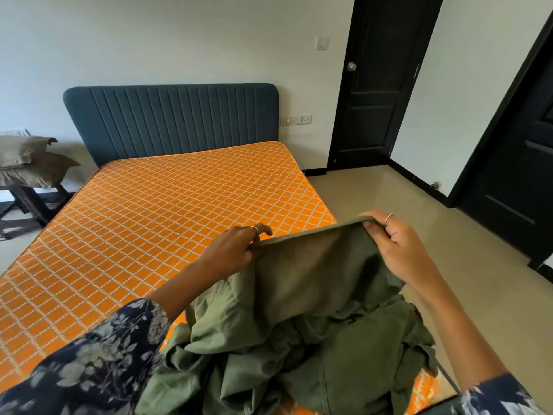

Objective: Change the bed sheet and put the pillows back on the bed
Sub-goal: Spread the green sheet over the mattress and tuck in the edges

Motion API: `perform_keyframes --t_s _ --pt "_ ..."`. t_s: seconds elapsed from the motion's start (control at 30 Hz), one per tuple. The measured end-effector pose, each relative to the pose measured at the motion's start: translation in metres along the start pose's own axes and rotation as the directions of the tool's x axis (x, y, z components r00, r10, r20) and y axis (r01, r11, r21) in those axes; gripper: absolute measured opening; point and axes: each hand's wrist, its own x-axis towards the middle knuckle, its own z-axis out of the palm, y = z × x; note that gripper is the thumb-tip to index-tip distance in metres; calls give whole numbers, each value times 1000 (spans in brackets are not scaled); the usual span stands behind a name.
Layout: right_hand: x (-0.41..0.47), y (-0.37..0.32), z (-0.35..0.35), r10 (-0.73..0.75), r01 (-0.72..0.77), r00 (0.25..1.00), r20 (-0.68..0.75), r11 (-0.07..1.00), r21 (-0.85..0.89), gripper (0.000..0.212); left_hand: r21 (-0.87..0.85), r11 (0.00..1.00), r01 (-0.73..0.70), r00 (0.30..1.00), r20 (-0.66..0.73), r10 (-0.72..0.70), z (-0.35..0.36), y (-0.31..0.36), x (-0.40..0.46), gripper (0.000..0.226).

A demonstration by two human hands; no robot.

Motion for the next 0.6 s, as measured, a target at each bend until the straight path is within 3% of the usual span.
perform_keyframes --t_s 0.17,0.27,0.33,0.43,0.5,0.6 --pt "5 -21 -24 -55 55 998 -25 998 -30 30 89 966 245 964 89 -252 28 -36 0 30" --pt "7 -14 -36 -10 2 996 -86 996 -86 22 138 949 283 913 263 -310 44 -55 -12 23" --pt "10 2 -45 101 -114 986 -133 989 -97 15 79 960 270 900 334 -280 49 -60 -17 22" --pt "14 25 -56 323 -344 936 -143 924 -168 7 42 980 194 934 297 -198 41 -55 -18 32" --pt "15 30 -48 450 -455 890 -75 865 -211 17 47 992 121 952 277 -130 27 -38 -15 30" --pt "14 13 -8 382 -365 912 147 922 -130 47 -65 997 -29 971 236 44 -4 14 -2 36"
